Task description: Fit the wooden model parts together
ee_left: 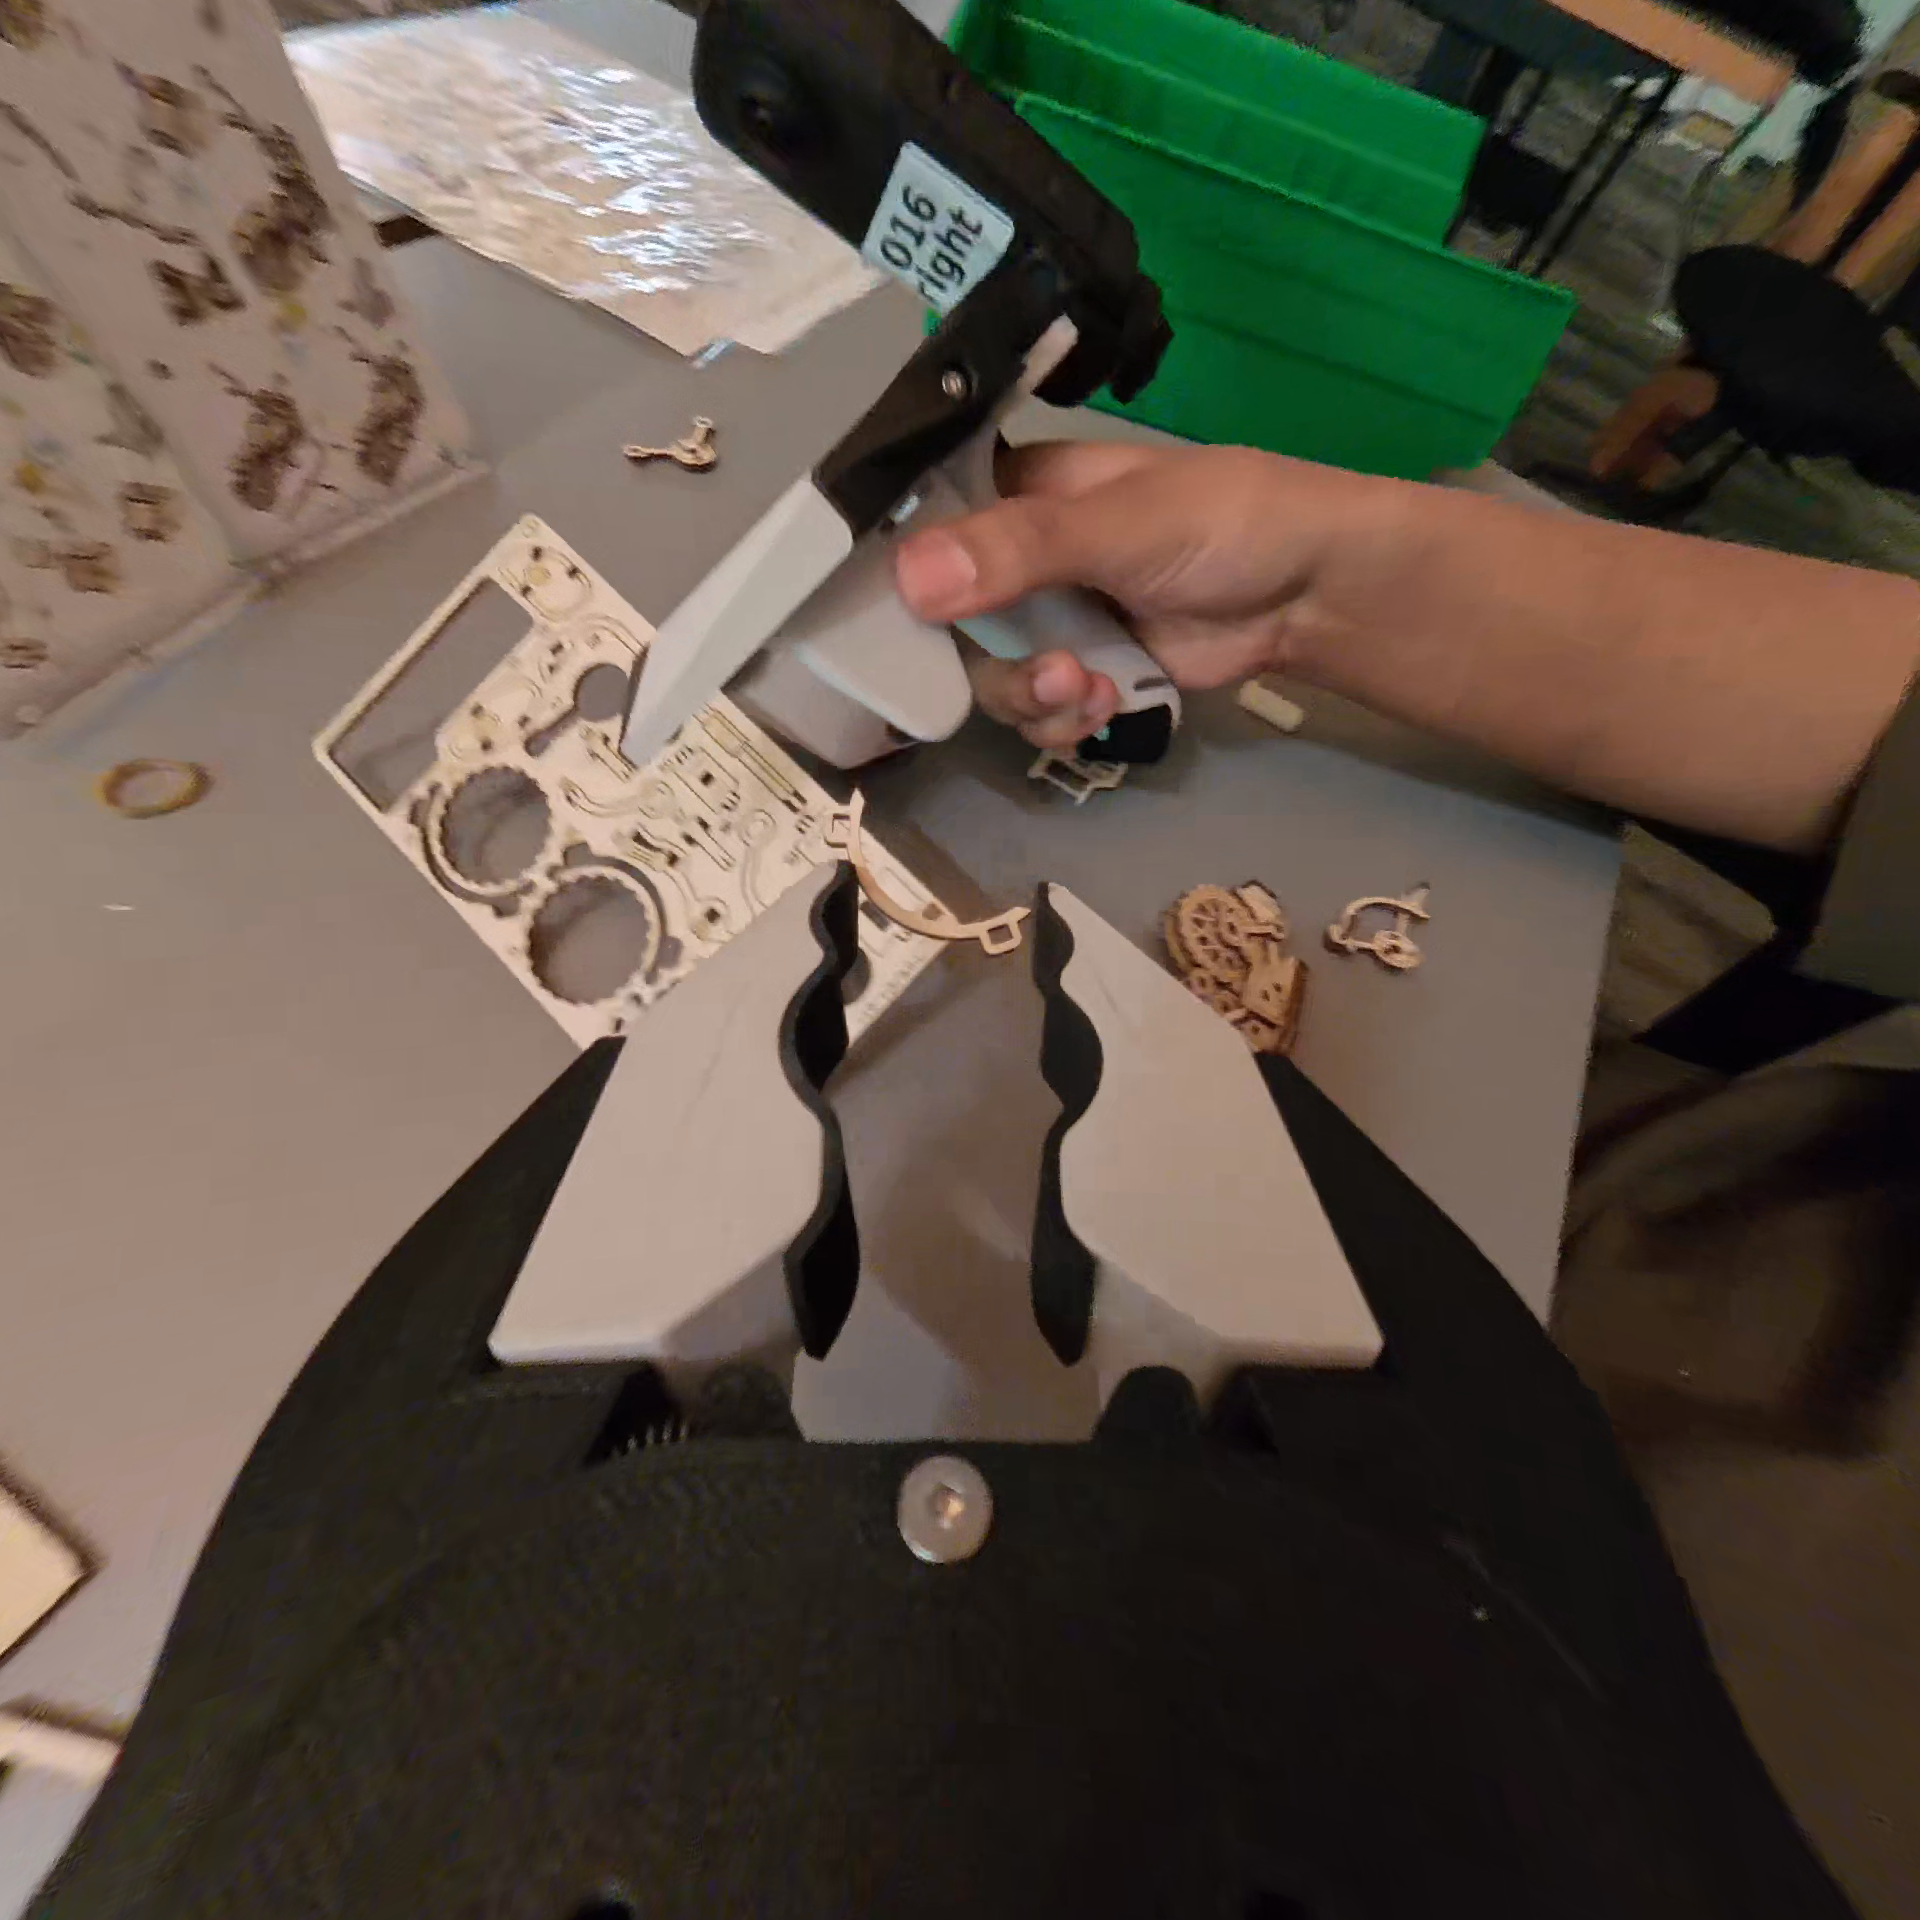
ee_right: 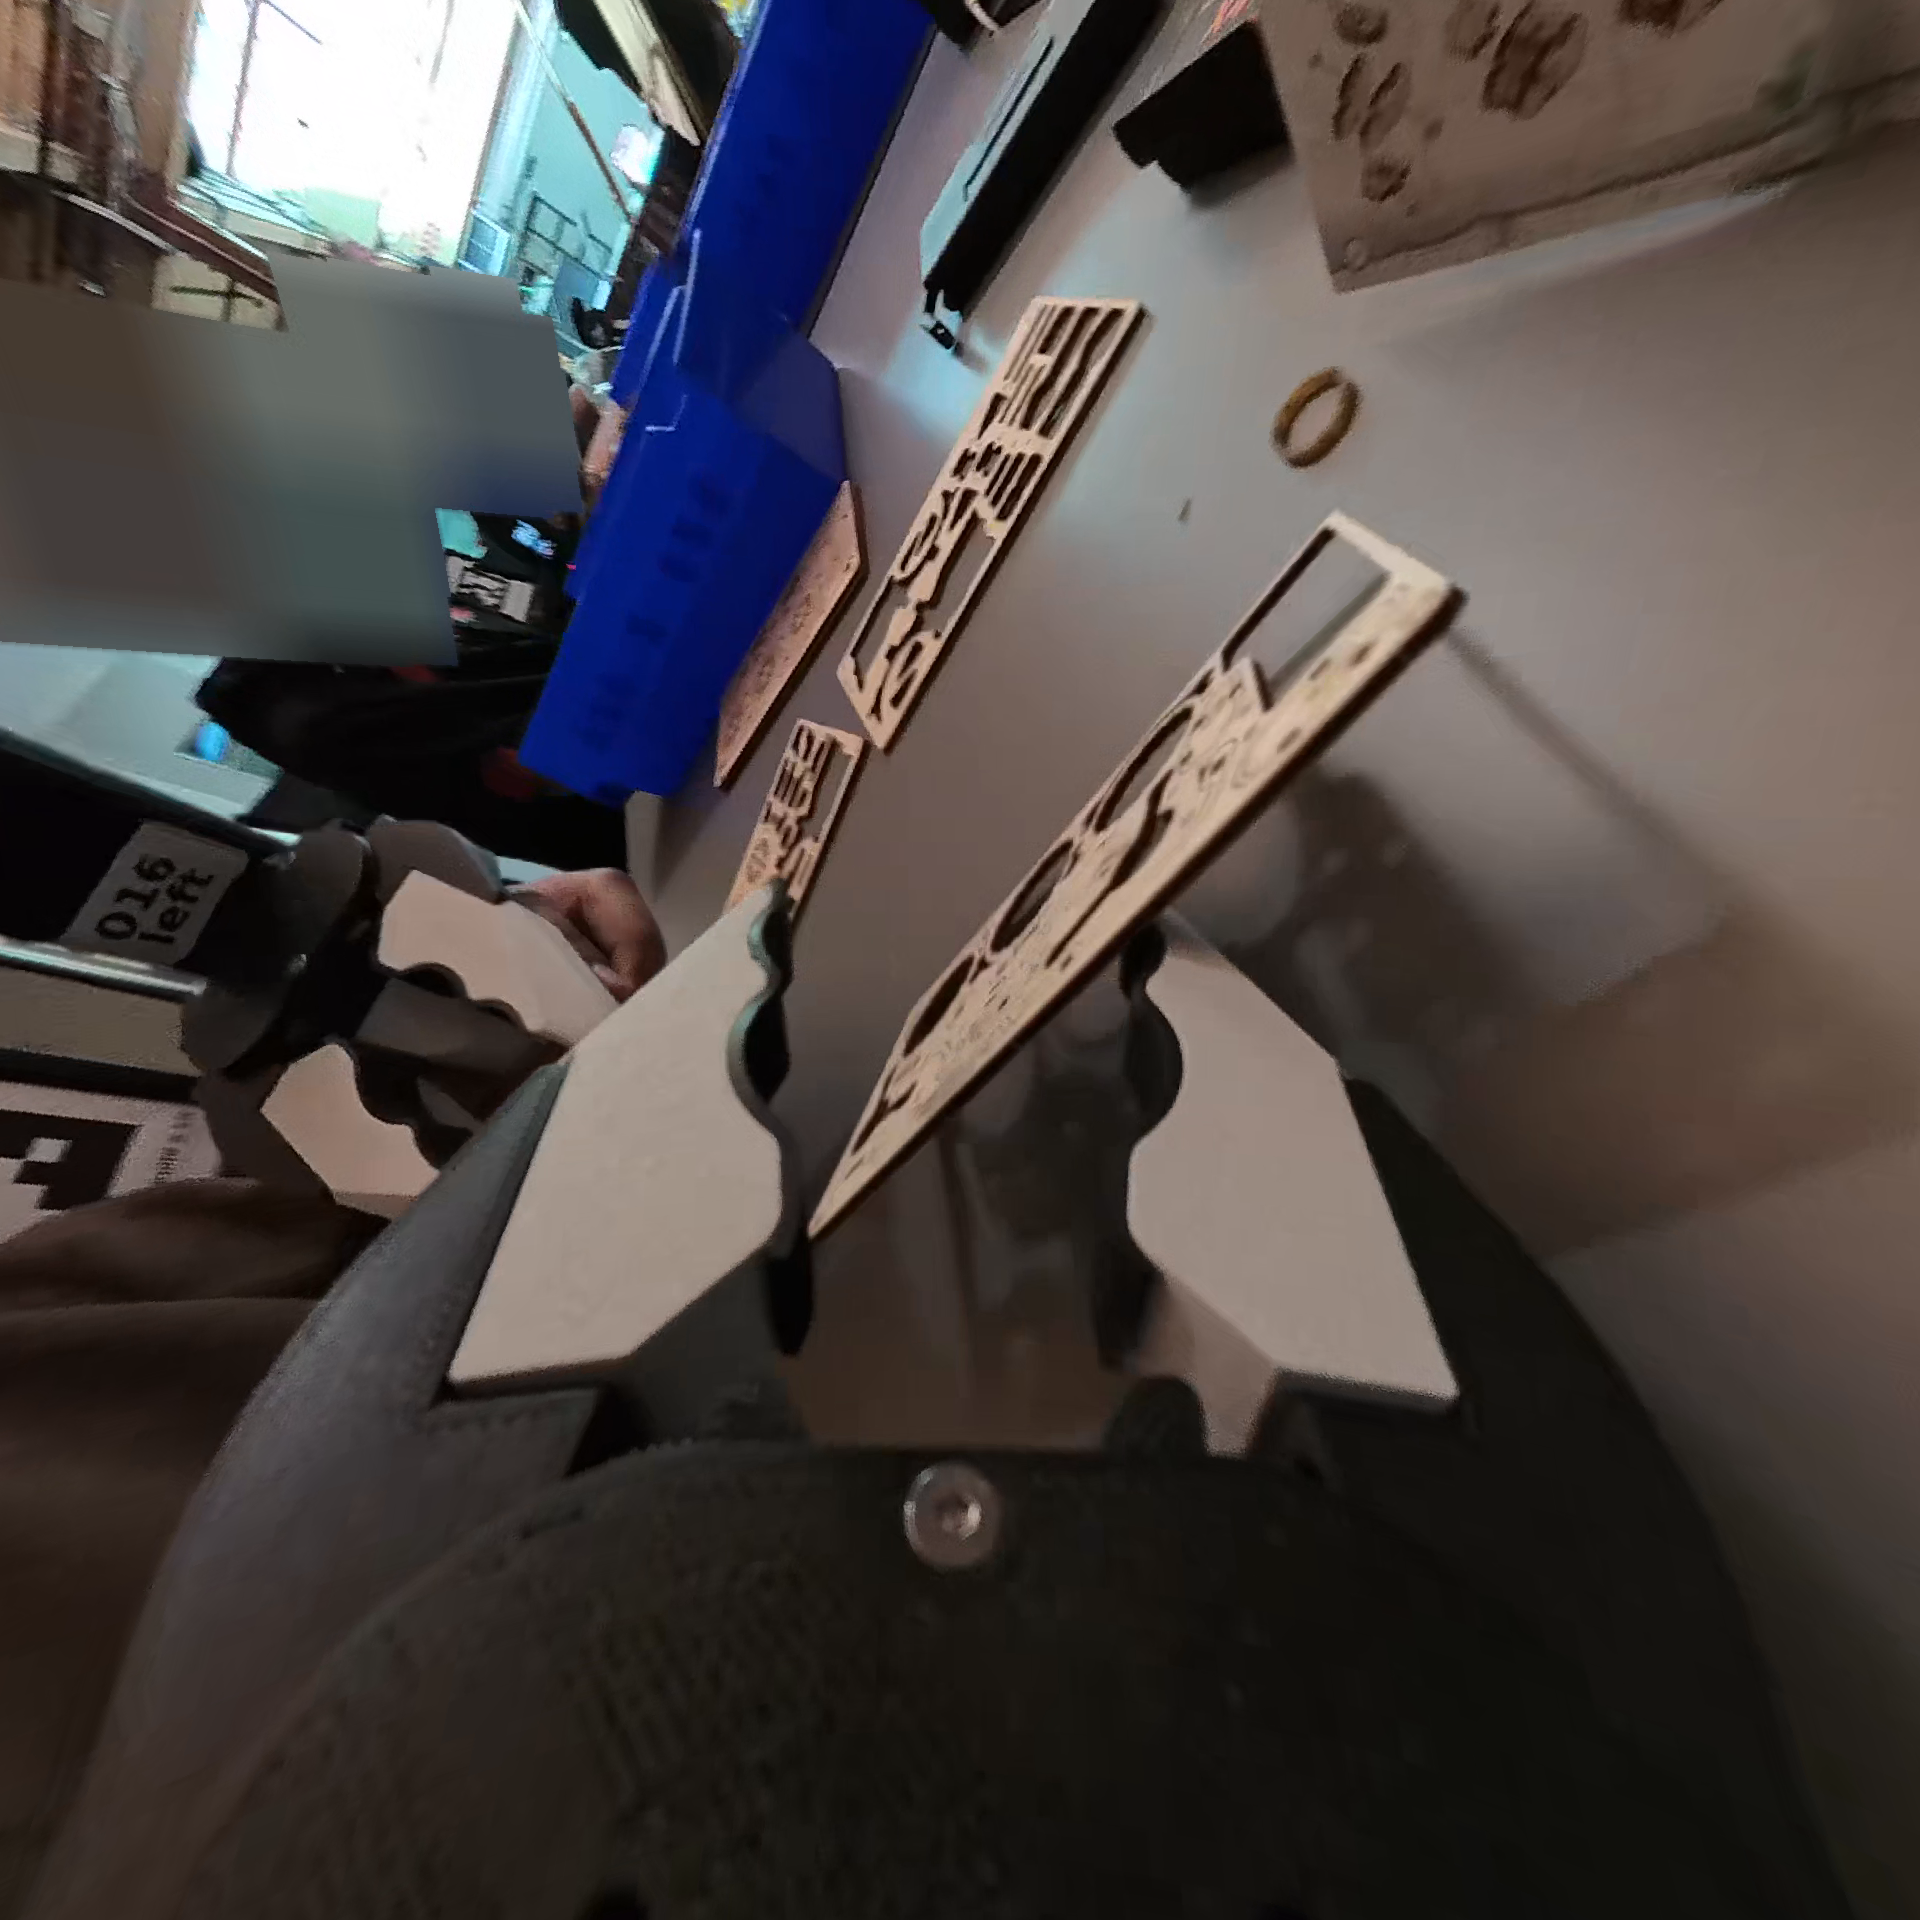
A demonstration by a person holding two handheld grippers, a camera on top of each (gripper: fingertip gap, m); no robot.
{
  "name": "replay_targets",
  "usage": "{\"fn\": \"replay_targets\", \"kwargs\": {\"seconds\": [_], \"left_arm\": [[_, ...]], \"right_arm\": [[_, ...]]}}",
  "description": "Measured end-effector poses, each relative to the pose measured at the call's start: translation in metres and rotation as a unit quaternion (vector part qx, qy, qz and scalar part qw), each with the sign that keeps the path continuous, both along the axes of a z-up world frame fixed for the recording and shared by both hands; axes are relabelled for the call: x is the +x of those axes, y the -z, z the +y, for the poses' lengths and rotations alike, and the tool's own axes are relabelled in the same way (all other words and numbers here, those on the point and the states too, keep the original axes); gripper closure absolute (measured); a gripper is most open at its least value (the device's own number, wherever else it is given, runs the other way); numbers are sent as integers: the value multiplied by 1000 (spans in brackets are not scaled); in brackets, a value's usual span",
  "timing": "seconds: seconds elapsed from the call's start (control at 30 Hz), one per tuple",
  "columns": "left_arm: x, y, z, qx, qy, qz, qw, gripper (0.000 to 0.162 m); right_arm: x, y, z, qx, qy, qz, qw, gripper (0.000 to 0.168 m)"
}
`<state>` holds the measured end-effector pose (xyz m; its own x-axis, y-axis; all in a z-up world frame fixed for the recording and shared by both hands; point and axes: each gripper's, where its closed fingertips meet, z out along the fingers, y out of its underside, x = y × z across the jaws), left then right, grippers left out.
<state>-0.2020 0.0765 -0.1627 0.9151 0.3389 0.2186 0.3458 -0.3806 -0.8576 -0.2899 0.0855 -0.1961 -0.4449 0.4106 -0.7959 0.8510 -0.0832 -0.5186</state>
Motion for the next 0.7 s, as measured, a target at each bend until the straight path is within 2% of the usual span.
{"fn": "replay_targets", "kwargs": {"seconds": [0.03,0.1,0.17,0.27,0.4,0.5,0.63,0.7], "left_arm": [[4,-1,3,9,12,-9,1000,131],[13,-2,7,25,35,-24,999,131],[14,-2,9,32,40,-30,998,131],[14,-1,12,42,42,-29,998,132],[11,2,14,42,33,-41,998,132],[13,3,16,42,32,-34,998,132],[22,10,17,38,58,-25,997,131],[25,11,18,42,65,-31,997,131]], "right_arm": [[3,-1,8,16,3,10,1000,100],[16,-1,19,42,-13,19,999,96],[29,-7,20,27,-32,27,999,94],[19,-12,12,7,-32,28,999,98],[5,14,3,75,-73,-2,995,95],[27,16,3,103,-132,-14,986,102],[44,20,31,206,-137,40,968,104],[51,5,40,181,-125,67,973,105]]}}
